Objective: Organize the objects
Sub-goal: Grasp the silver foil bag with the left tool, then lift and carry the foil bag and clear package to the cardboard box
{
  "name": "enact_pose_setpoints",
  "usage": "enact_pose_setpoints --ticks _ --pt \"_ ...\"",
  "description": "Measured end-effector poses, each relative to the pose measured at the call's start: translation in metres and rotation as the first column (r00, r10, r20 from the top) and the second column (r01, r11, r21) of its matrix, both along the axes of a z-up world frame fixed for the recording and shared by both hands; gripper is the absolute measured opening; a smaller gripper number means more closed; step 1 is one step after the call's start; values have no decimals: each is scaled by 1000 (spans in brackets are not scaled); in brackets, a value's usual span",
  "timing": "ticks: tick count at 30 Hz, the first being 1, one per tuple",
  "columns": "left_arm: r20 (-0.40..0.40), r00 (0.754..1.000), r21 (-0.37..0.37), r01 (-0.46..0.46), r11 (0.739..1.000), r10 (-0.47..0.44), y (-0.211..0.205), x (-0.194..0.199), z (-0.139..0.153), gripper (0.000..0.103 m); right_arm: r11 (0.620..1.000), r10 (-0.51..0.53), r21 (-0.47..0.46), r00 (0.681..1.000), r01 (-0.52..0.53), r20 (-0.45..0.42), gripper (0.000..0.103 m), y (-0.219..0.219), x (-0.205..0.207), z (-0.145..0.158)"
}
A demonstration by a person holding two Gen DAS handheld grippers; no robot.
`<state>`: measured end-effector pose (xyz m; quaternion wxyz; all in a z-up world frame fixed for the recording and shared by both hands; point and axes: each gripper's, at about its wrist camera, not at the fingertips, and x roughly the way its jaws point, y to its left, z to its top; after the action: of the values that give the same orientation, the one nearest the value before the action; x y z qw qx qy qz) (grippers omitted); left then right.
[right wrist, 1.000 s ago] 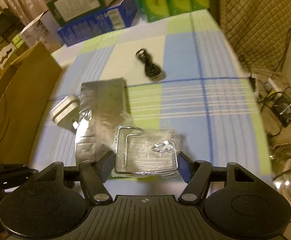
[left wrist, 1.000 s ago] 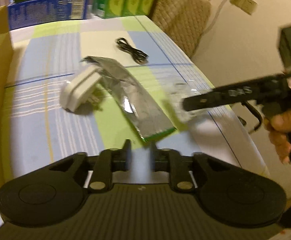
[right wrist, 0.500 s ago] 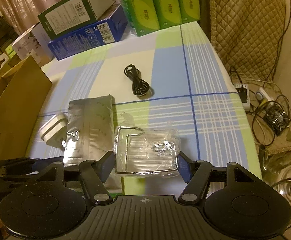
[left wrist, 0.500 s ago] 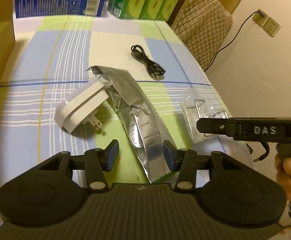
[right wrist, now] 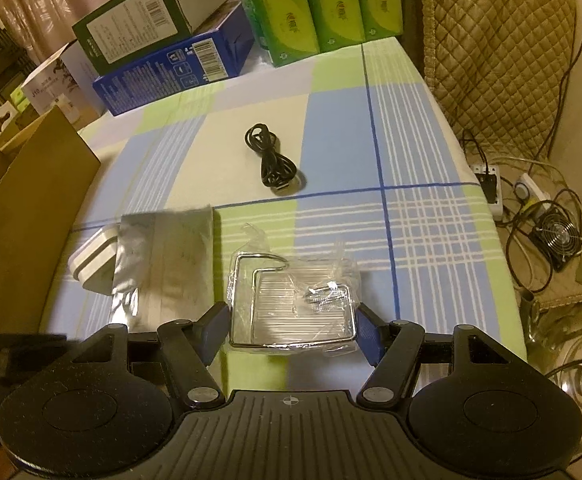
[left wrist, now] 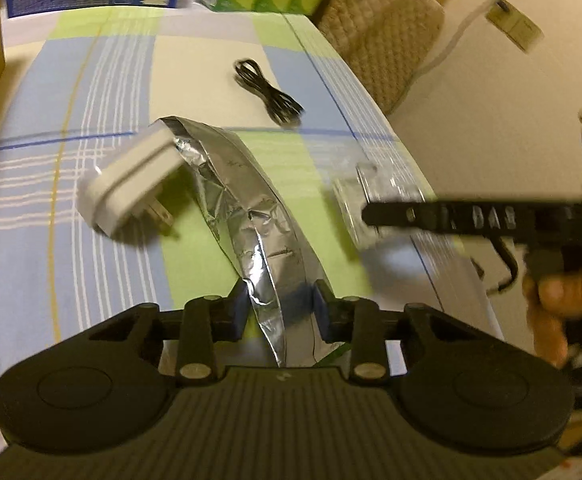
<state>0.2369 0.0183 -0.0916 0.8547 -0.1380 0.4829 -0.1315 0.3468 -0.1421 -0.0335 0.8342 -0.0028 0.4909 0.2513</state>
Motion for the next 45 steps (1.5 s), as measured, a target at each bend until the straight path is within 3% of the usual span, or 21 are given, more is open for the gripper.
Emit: enact_pose_setpoints --ticks 5,10,12,13,15,20,26,34,38,40,45 --pt "-11 996 59 83 995 -83 -5 -33 12 27 1000 12 6 1000 -12 0 63 -7 -17 9" --pt "-6 999 116 47 992 -46 9 -65 23 24 999 47 -6 999 -47 20 63 -10 -43 19" --pt "-3 1000 114 25 993 -25 17 -69 26 27 999 41 12 999 -41 30 63 -13 -52 26" --pt "1 1000 110 13 994 -13 20 -69 28 39 999 36 23 999 -37 31 63 -15 -56 28" --pt "18 1000 123 -8 992 6 21 -66 31 45 999 26 46 999 -27 31 63 -15 -63 33" --pt "20 999 129 29 991 -32 6 -43 33 45 998 17 58 999 -20 43 63 -9 -59 38" --pt "-58 995 197 95 976 -85 -16 -16 11 46 999 26 30 999 -27 24 63 0 -52 29" --pt "-101 991 174 104 979 -87 -21 -3 -3 52 999 29 24 999 -29 14 63 4 -43 22" --pt "-114 989 175 112 978 -92 -23 0 -5 51 999 30 22 1000 -30 6 63 5 -41 20" --pt "-116 988 173 119 978 -100 -24 0 -4 42 999 34 22 999 -34 7 63 5 -42 20" --pt "-118 986 180 135 974 -115 -23 -3 2 35 999 31 27 999 -32 10 63 3 -45 22"
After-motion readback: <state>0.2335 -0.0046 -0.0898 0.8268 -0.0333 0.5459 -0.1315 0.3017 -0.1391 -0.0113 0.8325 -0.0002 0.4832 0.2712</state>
